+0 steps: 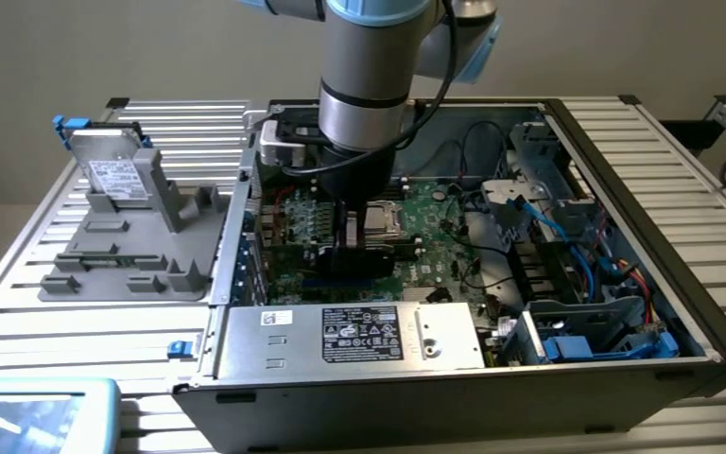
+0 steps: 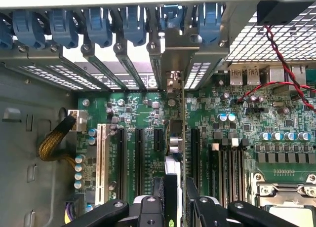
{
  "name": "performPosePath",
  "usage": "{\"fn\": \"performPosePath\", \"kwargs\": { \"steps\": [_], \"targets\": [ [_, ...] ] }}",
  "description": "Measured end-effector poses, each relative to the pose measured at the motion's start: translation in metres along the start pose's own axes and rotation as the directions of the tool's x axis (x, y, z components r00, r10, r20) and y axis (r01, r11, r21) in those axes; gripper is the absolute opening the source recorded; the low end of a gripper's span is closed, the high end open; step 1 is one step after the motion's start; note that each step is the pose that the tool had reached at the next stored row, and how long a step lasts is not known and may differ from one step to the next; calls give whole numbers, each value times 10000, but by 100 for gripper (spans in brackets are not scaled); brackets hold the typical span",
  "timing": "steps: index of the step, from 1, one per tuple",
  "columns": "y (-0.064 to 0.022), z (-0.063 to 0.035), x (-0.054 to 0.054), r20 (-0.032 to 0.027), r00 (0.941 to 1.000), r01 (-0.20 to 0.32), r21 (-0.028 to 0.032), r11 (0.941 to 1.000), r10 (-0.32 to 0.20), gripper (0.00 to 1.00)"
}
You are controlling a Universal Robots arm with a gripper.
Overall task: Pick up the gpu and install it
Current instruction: 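Insert the gpu into the slot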
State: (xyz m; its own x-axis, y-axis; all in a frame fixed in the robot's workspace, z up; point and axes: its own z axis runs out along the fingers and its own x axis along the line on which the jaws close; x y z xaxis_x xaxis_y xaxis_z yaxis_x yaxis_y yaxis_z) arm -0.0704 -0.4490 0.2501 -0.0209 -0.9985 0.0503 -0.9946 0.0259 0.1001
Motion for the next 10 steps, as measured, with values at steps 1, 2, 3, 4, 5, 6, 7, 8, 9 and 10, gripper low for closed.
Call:
{"fn": "performPosePath", "kwargs": {
  "steps": [1,2,3,4,5,6,7,8,9,10],
  "targets": [
    [0,1,0,-1,10000,0,0,10000,0,28],
    [0,3,0,2,10000,-1,1,10000,1,28],
    [0,3,0,2,10000,-1,1,10000,1,28],
    [0,3,0,1,10000,-1,1,10000,1,28],
    [0,3,0,1,10000,-1,1,10000,1,28],
    [0,5,-1,2,10000,0,1,10000,0,28],
    [-1,9,-1,4,10000,0,2,10000,0,28],
    [-1,10,-1,2,10000,-1,1,10000,1,28],
    [-1,11,-1,0,10000,-1,0,10000,1,28],
    [-1,11,-1,0,10000,-1,0,10000,1,28]
  ]
}}
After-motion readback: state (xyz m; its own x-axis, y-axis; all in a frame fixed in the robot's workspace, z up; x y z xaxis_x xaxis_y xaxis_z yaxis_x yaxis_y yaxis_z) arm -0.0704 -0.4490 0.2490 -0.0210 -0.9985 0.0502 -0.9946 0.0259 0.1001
